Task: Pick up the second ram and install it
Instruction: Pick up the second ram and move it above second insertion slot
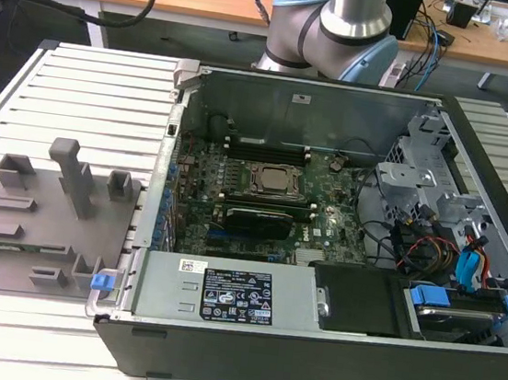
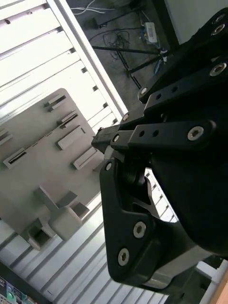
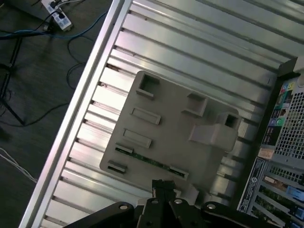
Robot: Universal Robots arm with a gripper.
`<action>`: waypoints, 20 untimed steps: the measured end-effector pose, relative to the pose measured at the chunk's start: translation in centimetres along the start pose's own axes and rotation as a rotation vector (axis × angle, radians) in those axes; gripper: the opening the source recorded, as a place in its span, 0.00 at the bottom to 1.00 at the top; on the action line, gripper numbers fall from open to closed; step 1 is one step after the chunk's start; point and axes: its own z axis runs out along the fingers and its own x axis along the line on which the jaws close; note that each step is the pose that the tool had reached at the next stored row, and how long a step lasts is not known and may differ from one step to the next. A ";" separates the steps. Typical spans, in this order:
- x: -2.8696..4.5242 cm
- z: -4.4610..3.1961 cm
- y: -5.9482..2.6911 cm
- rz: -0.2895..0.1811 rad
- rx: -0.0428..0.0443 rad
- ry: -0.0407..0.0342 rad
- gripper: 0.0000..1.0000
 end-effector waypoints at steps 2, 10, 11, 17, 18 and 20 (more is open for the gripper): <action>0.00 0.00 0.00 -0.039 -0.0010 0.0017 0.11; 0.00 0.00 0.00 -0.169 -0.0043 0.0076 0.11; 0.00 0.00 0.00 -0.203 -0.0053 0.0091 0.11; 0.00 0.00 0.00 -0.321 -0.0083 0.0145 0.11; 0.00 0.00 0.00 -0.331 -0.0086 0.0149 0.11; 0.00 0.00 0.00 -0.381 -0.0099 0.0171 0.11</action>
